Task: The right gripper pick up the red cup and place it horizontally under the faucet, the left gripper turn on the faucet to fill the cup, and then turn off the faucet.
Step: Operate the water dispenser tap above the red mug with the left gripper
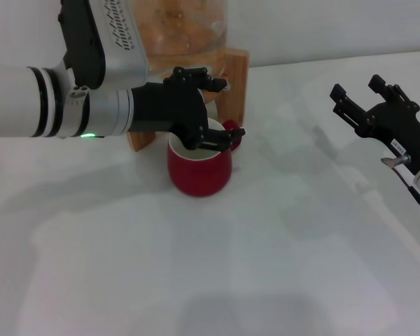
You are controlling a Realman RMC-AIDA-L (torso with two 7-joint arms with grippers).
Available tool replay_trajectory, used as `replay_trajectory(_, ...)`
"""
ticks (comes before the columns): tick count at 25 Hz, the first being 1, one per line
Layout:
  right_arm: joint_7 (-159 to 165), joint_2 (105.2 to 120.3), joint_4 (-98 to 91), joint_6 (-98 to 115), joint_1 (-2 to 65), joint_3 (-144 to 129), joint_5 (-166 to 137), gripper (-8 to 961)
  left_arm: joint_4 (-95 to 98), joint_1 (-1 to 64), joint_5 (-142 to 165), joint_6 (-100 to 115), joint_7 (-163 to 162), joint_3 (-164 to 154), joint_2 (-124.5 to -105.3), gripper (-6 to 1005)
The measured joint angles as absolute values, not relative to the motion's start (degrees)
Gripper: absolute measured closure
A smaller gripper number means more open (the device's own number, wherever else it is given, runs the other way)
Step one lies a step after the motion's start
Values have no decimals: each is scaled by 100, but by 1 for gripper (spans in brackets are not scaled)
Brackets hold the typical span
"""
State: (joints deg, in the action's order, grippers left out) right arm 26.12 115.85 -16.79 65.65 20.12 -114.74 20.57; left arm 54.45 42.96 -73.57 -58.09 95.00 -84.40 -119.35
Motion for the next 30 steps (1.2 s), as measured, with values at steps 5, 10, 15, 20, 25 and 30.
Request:
replay_trajectory(5, 2610, 11592, -1683, 6565, 2012, -11488, 2057, 118, 5349, 4349, -7367, -5808, 9582, -8415, -11935, 153)
replay_trajectory(10, 2610, 11593, -1692, 6565, 2013, -11495, 2057, 118, 5325, 4390, -7388, -5769, 9631, -8413, -11942, 153)
replay_trajectory(15, 2607, 11593, -1696, 6565, 2013, -11496, 2057, 118, 5309, 4432, -7393, -5702, 9632, -8437, -11945, 154)
replay_trajectory(20, 2601, 11593, -1697, 6565, 2013, -11490, 2048, 118, 5252, 4501, -7398, -5656, 9633, -8445, -11945, 154)
replay_trajectory(25, 2601, 11593, -1697, 6565, 2013, -11486, 2040, 118, 5222, 4548, -7401, -5562, 9650, -8445, -11949, 155)
replay_trajectory(30, 2601, 11593, -1693, 6568, 2013, -11490, 2040, 118, 5076, 4656, -7405, -5510, 9693, -8440, -11952, 155)
